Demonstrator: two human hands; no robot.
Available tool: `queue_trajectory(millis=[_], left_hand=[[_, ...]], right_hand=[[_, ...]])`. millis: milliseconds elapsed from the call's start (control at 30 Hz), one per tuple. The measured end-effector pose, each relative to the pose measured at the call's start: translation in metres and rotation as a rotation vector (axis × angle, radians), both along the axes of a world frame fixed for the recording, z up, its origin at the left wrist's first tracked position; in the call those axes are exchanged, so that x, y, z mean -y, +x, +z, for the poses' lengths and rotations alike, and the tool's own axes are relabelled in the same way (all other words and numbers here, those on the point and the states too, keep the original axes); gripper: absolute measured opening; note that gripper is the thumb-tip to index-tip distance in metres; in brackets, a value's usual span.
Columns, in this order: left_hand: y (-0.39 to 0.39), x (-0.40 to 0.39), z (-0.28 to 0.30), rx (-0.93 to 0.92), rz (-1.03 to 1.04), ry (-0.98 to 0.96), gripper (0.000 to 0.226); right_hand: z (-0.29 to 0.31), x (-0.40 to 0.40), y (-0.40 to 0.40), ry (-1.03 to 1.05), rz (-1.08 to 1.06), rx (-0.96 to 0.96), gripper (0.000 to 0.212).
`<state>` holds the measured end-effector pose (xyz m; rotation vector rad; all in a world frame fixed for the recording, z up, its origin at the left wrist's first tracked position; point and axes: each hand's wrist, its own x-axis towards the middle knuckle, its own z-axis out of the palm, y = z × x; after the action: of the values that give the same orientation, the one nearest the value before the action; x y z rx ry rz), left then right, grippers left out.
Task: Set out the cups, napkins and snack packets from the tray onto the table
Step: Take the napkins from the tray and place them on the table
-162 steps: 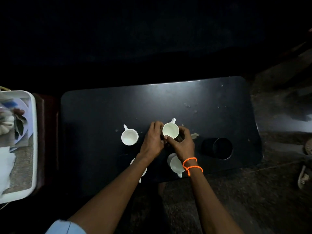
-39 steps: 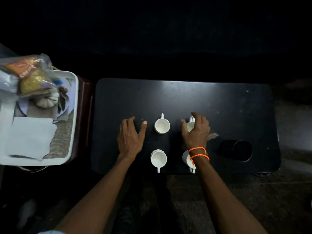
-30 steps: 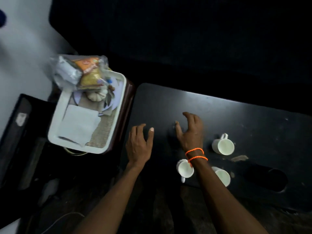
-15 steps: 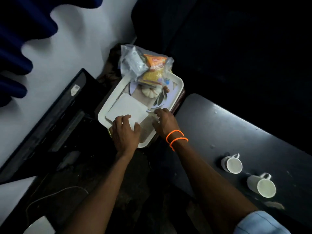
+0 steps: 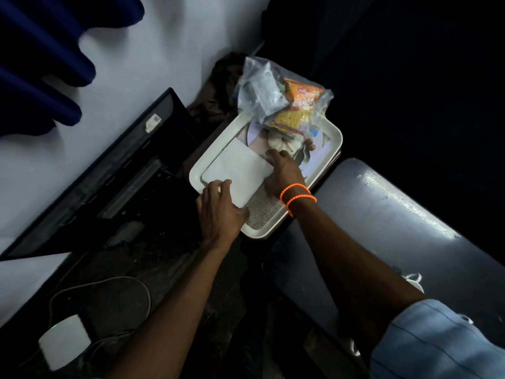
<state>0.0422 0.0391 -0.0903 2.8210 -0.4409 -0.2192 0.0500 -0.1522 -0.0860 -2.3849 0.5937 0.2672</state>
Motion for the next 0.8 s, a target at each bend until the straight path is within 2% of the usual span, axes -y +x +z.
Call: queue_trajectory(millis=[167,300,467,633,733,800], left_hand=[[0.014,0.002,0.001,0.005,0.024,-0.009,0.073],[0.016,0.0,0.0,-0.014,0.017,-0.046,0.08],[0.01,-0.005,-0.008,0.013,-0.002,-0.052,0.075],[0.01,-0.005,-0.011,0.037,-0.02,-0.054,0.06],[0.012,-0.003,-0.009,0.017,-0.023,-0.051,0.055],[0.013,-0.003,-0.01,0.014,-0.022,-0.045,0.055]], right_hand=[[-0.002,0.002,0.013,-0.013,-0.013,0.003,0.052],[-0.001,0.002,0.022,0.006,0.022,-0.063,0.055],[-0.003,0.001,0.033,-0.033,-0.068,-0.059,0.04],[-0.006,0.0,0.043,-0.102,0.031,-0.115,0.052],[-0.004,0.0,0.05,0.003,-0.012,-0.178,0.057],[-0.002,-0.001,0.055,0.146,-0.086,-0.148,0.054]])
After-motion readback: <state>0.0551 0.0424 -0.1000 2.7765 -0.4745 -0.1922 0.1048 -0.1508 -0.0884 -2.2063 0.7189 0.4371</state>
